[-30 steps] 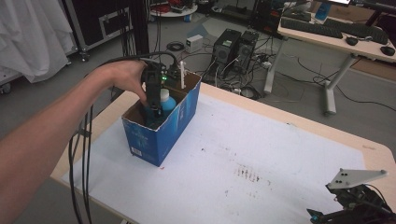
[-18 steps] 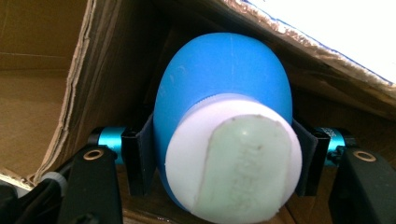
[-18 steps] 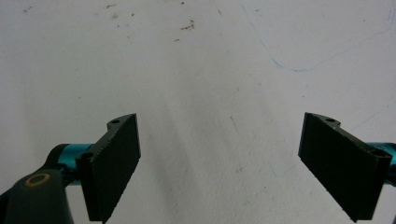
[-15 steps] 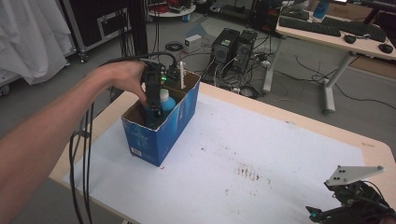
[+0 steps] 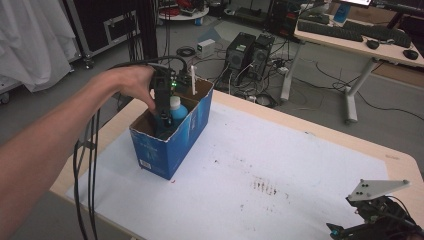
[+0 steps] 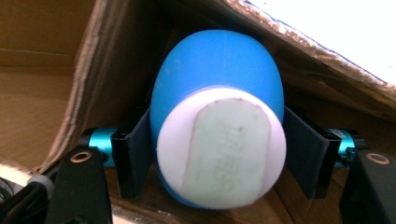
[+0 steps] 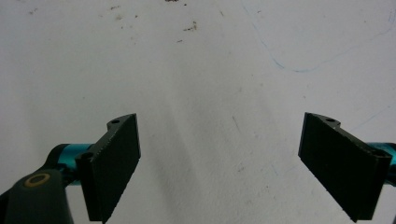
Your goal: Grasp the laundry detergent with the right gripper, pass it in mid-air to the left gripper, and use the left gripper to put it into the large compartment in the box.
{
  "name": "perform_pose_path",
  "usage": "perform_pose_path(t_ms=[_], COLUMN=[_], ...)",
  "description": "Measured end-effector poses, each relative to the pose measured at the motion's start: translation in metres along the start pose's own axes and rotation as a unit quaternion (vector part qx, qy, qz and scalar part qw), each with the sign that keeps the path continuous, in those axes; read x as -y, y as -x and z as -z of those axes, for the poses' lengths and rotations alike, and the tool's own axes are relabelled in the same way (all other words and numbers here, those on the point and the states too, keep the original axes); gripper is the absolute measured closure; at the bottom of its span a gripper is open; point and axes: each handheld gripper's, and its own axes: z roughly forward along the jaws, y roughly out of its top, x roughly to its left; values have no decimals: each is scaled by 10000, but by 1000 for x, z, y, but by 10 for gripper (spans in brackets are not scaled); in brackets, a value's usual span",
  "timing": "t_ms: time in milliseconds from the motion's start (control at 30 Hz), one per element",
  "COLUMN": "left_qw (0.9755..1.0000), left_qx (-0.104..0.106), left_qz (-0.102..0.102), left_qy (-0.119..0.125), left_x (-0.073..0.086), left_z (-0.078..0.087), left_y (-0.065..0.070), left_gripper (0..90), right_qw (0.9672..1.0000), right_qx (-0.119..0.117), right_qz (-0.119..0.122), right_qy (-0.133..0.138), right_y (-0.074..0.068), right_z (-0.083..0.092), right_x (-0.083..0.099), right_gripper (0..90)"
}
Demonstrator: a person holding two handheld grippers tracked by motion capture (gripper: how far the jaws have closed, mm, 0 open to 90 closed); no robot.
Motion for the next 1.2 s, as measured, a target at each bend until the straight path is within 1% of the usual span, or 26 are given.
perform_pose_path(t_ms=[33, 67, 100, 267, 433, 567, 633, 667, 700, 767, 800, 833, 867, 900, 933, 967, 1000, 1033, 1067, 1100, 1133, 1167, 1200], left_qw=[10000, 10000, 9999, 9999, 9998, 9996, 9994, 9994, 9992, 9992, 9987, 9987, 9982, 9978, 9978, 9973, 9973, 9971, 9966, 9957, 9952, 9952, 9944], left_qx=[-45, -45, -79, -124, -164, -285, -332, -332, -394, -394, -470, -470, -526, -555, -555, -550, -550, -544, -551, -537, -522, -522, -511], left_qz=[32, 32, 63, 105, 59, 27, -33, -33, -68, -68, -188, -188, -284, -347, -347, -475, -475, -529, -610, -749, -820, -820, -911], left_qy=[25, 25, 6, -29, -50, -52, -56, -56, -73, -73, -3, -3, 24, 41, 41, 79, 79, 89, 90, 117, 144, 144, 155], left_x=[0, 0, 1, 1, -1, -6, -9, -9, -13, -13, -22, -22, -31, -35, -35, -45, -45, -49, -55, -65, -70, -70, -76], left_z=[1, 1, 5, 11, 17, 31, 37, 37, 44, 44, 55, 55, 62, 65, 65, 71, 71, 73, 75, 79, 80, 80, 82], left_y=[0, 0, -1, -1, 1, 4, 6, 6, 8, 8, 13, 13, 18, 20, 20, 27, 27, 30, 33, 40, 43, 43, 46], left_gripper=[298, 287, 283, 269, 269, 269, 269, 269, 269, 269, 269, 269, 269, 269, 269, 269, 269, 269, 269, 269, 269, 269, 269], right_qw=[10000, 10000, 10000, 10000, 10000, 10000, 10000, 10000, 10000, 10000, 10000, 10000, 10000, 10000, 10000, 10000, 10000, 10000, 10000, 10000, 10000, 10000, 10000], right_qx=[5, 5, 8, -3, 14, 7, 9, 9, 12, 25, 22, 22, 17, 14, 14, 10, 8, 18, 29, 22, 25, 25, 24], right_qz=[-9, -9, -7, -4, -38, -20, -6, -6, -27, -21, -11, -11, -22, -17, -17, -4, 0, 2, 4, 13, 11, 11, 10], right_qy=[6, 6, 1, -2, -13, -3, 5, 5, 11, 10, 18, 18, 12, 5, 5, 1, 9, 20, 16, 16, 14, 14, 20], right_y=[0, 0, 0, 0, -1, -1, -1, -1, -1, -1, -1, -1, -2, -2, -2, -2, -2, -2, -2, -2, -2, -2, -2], right_z=[0, 0, 1, 1, 2, 3, 3, 3, 3, 4, 4, 4, 4, 4, 4, 5, 5, 5, 6, 7, 7, 7, 7], right_x=[0, 0, 0, 1, 1, 1, 1, 1, 1, 1, 1, 1, 1, 1, 1, 1, 1, 1, 0, 0, 0, 0, 0], right_gripper=[123, 123, 123, 123, 123, 123, 123, 123, 123, 123, 123, 123, 123, 123, 123, 124, 123, 123, 123, 123, 123, 123, 123])
